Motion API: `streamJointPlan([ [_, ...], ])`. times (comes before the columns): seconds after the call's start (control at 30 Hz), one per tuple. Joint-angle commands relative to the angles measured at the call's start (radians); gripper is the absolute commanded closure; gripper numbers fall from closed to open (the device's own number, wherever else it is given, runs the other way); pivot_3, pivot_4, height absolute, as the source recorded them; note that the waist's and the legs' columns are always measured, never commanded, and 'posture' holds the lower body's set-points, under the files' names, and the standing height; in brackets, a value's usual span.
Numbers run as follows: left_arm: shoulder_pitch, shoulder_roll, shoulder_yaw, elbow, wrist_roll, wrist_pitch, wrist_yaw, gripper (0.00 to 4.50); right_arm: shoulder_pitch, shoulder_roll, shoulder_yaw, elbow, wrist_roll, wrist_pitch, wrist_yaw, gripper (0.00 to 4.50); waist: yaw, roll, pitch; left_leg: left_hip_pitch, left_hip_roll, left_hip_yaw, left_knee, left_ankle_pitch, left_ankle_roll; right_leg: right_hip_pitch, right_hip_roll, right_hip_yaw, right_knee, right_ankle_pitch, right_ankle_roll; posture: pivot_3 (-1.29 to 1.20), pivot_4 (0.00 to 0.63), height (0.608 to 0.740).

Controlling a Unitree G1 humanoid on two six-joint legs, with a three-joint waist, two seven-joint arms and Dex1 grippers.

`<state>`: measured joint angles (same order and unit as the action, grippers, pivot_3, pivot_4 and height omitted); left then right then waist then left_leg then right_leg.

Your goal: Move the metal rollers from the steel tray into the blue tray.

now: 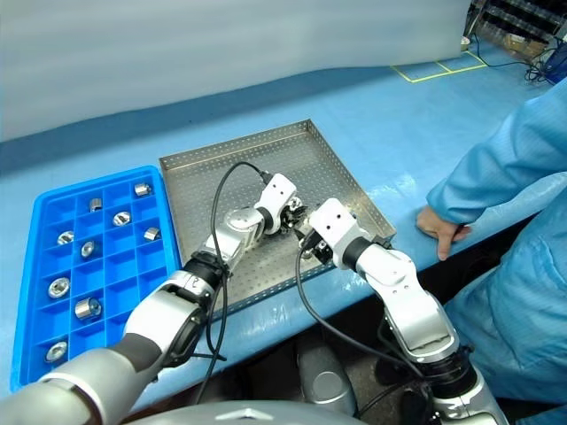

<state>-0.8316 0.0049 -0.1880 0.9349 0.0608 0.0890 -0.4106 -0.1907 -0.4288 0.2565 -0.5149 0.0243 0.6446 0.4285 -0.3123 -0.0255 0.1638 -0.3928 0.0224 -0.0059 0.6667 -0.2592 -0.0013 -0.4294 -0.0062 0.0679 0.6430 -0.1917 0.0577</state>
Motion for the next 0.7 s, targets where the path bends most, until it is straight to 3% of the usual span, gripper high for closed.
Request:
streamJointPlan([
  [0.03,0.016,0.019,0.018,-0.099,-0.02,0.041,-0.045,2.72,-0.013,0.016,-0.025,-0.002,0.022,-0.015,0.01,0.99,0.0,0.0,0.0,0.0,0.0,0.0,0.0,0.0,0.0,0.0,0.0,0.0,0.0,0.0,0.0,-0.32,0.15,0.74],
  [0.17,0.114,0.081,0.054,-0.421,-0.125,0.194,-0.171,2.72,-0.004,0.013,-0.029,0.035,0.106,-0.011,0.099,0.99,-0.001,0.0,0.0,0.0,0.001,0.001,-0.001,0.0,0.0,-0.001,0.0,0.001,0.0,0.0,0.0,-0.29,0.15,0.74],
  [0.37,0.303,0.301,0.089,-0.939,-0.192,0.374,-0.264,2.72,-0.014,0.052,-0.08,0.061,0.297,0.009,0.223,0.99,0.009,0.001,0.0,0.0,0.002,-0.001,-0.002,0.0,0.0,-0.003,0.001,0.003,0.001,0.0,0.0,-0.23,0.15,0.74],
  [0.57,0.49,0.452,0.293,-1.319,-0.243,0.569,-0.165,2.72,-0.058,-0.002,-0.041,0.08,0.278,0.001,0.258,0.99,0.055,0.001,0.0,0.001,0.003,-0.001,-0.001,0.0,0.0,-0.002,0.0,0.002,0.002,0.0,0.0,-0.15,0.15,0.74],
  [0.7,0.632,0.475,0.431,-1.44,-0.211,0.655,-0.044,2.72,-0.075,0.007,-0.03,0.106,0.269,-0.006,0.241,0.99,0.094,0.001,0.0,0.001,0.003,-0.001,-0.001,0.0,0.0,-0.002,0.001,0.002,0.001,0.0,-0.001,-0.11,0.15,0.74],
])
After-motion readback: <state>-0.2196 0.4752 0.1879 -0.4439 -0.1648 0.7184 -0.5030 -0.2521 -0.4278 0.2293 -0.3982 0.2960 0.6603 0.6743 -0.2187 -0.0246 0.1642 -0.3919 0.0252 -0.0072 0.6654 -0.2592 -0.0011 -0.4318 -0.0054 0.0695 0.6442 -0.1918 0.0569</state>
